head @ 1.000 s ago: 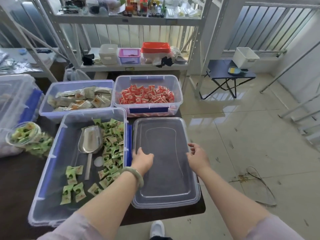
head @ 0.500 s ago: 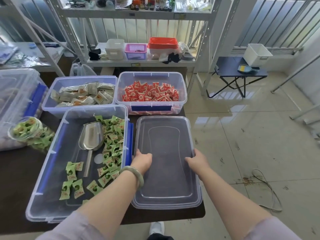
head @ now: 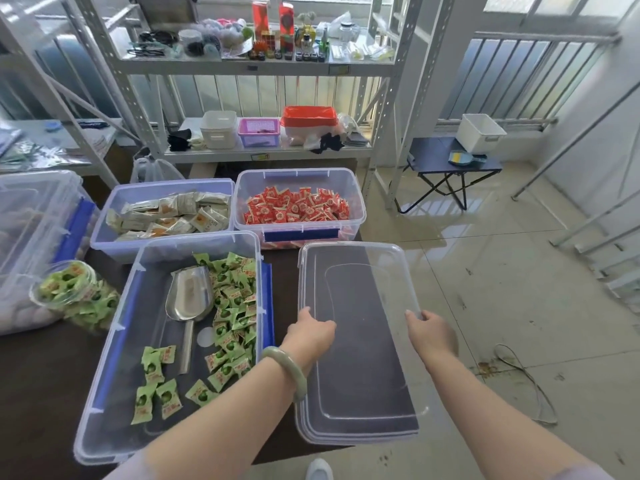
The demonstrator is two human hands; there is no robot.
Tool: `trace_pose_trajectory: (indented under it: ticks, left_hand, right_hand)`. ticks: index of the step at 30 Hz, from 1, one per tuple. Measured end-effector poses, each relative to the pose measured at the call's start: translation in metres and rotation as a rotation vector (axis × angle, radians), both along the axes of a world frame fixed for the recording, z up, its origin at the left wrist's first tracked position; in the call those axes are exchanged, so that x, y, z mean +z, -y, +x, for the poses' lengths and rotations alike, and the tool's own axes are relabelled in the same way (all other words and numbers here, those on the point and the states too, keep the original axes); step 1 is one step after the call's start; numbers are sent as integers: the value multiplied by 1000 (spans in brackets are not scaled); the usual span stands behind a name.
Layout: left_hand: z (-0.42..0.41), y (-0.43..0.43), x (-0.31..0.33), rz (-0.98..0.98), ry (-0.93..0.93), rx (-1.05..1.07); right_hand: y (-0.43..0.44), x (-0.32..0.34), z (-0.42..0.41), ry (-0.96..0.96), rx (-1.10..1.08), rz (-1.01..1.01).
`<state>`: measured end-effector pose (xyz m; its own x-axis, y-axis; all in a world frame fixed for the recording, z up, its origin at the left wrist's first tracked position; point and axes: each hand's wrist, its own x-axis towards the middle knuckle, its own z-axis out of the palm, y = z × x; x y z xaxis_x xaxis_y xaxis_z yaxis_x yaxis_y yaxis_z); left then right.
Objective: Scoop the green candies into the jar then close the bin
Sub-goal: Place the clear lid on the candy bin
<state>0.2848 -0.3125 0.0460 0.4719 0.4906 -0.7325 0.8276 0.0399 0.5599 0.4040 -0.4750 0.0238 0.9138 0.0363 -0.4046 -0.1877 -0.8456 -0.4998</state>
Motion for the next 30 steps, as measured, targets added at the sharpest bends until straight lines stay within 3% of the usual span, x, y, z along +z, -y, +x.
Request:
trace_pose_trajectory:
  ticks: [11, 19, 30]
  left_hand:
    - [-34, -57, 55, 321, 116, -177]
    - [-108, -139, 78, 548, 165, -175]
    - [-199, -207, 46, 497, 53, -14]
  right_hand:
    - [-25, 55, -26, 250, -47, 36]
    - [-103, 86, -76, 301, 146, 141]
    - [-183, 77, -146, 218, 373, 120]
